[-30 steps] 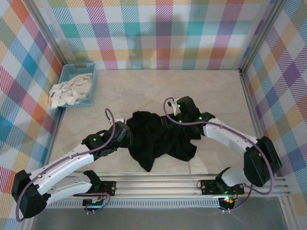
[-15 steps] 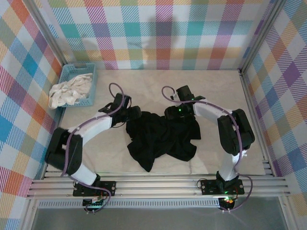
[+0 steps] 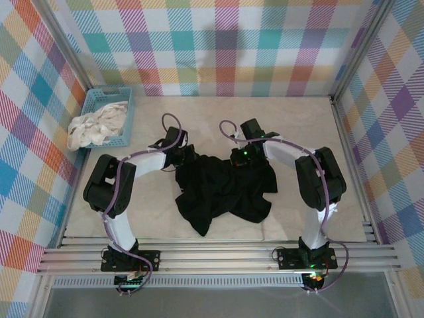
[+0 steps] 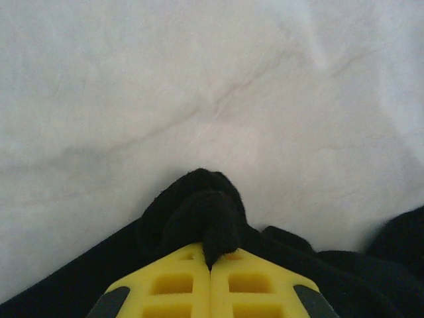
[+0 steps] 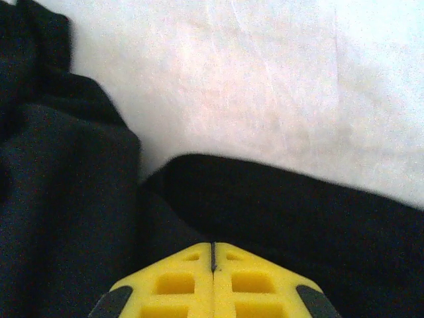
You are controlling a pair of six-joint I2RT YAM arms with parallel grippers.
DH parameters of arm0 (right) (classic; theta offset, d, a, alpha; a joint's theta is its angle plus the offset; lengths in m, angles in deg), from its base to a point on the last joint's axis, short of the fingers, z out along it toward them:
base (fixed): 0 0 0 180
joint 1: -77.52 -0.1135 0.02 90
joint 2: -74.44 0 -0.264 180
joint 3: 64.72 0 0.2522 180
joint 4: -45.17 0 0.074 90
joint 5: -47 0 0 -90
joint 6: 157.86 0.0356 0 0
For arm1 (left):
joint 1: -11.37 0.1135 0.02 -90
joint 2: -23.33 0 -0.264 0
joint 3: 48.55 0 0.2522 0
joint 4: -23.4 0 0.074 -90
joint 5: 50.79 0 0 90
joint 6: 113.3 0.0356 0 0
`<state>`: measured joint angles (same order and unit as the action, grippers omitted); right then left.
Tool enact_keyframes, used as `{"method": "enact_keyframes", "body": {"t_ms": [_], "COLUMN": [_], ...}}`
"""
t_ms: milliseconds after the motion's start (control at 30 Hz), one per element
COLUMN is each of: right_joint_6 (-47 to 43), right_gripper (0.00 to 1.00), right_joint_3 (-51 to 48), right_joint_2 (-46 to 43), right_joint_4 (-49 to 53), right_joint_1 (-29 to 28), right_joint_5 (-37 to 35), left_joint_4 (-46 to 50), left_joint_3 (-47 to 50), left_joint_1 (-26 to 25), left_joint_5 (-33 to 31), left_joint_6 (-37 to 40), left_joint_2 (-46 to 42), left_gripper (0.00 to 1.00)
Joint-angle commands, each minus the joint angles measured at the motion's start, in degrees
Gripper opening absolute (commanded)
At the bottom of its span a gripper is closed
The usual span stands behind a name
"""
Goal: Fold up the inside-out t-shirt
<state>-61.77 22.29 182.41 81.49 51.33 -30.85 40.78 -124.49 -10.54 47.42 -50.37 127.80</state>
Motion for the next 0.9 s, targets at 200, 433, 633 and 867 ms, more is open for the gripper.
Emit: {"method": "enact_keyframes", "body": {"t_ms": [200,433,633,867], "right_joint_6": [-5.0,-6.1,-0.6,9.7], "right_gripper": [0.00,0.00,0.00,0.01], "right_joint_3": [5.8,1.8,-18.0,-39.3], "right_joint_2": [-19.7,-35.3,-49.4,-60.2], "right_joint_4": [-9.5,-13.2,-13.9,-9.2], "right_joint_1": [5.0,5.0,4.9,4.9], "right_joint_5": [-4.4,-4.2,-8.7,-21.2], "left_joint_4": [-5.3,-7.5,-6.0,-3.0], "left_joint_3": [-9.3,-6.6,12.5,34.9], "left_joint_1": [1.9,1.8,1.1,0.7], "left_joint_5": [5.2,8.0,6.5,4.8], "left_joint_6": [4.0,3.3,1.3,-2.2], "left_joint_2": [-16.9,-35.1,-49.8,-58.8], "left_gripper": [0.00,0.00,0.00,0.00]}}
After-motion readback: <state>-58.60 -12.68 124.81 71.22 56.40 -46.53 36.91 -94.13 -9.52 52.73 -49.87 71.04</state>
